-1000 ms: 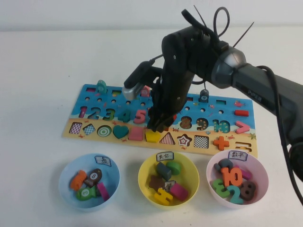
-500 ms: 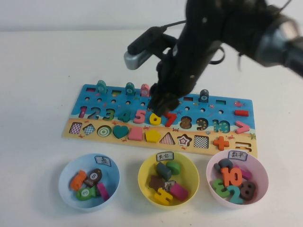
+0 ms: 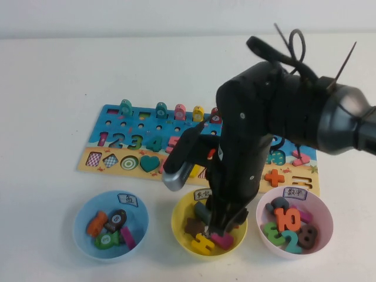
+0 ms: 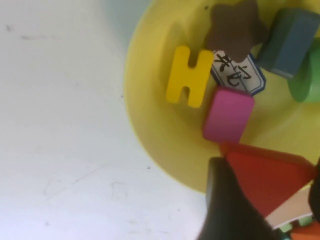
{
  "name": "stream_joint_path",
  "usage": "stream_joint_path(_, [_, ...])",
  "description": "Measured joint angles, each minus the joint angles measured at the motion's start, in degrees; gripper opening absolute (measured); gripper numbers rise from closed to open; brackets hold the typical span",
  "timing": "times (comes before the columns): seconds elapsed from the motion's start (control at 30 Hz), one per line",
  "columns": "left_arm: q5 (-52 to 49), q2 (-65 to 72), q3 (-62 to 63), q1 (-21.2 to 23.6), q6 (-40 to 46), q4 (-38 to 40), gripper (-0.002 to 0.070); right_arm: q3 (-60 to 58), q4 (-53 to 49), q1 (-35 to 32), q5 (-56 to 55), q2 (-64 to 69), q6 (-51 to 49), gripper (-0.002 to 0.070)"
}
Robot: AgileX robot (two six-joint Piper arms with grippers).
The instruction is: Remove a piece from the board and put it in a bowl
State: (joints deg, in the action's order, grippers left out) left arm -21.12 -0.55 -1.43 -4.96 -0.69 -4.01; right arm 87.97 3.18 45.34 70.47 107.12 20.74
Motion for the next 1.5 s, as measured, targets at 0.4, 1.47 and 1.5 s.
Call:
stream_joint_path(0.4, [0.0, 0.0, 0.0, 0.0, 0.0, 0.0, -0.0004, 0.0, 0.4, 0.8, -2.4, 1.7, 4.1, 0.0387])
stream_joint_path(1.47, [0.0, 0.0, 0.0, 0.0, 0.0, 0.0, -0.0004, -26.2, 10.2, 0.1, -20.0, -41.7, -3.9, -0.0016])
stream_joint_path(1.5, [0.0, 0.0, 0.0, 0.0, 0.0, 0.0, -0.0005, -26.3, 9.5, -0.2, -19.1, -42.8, -5.1, -0.0016])
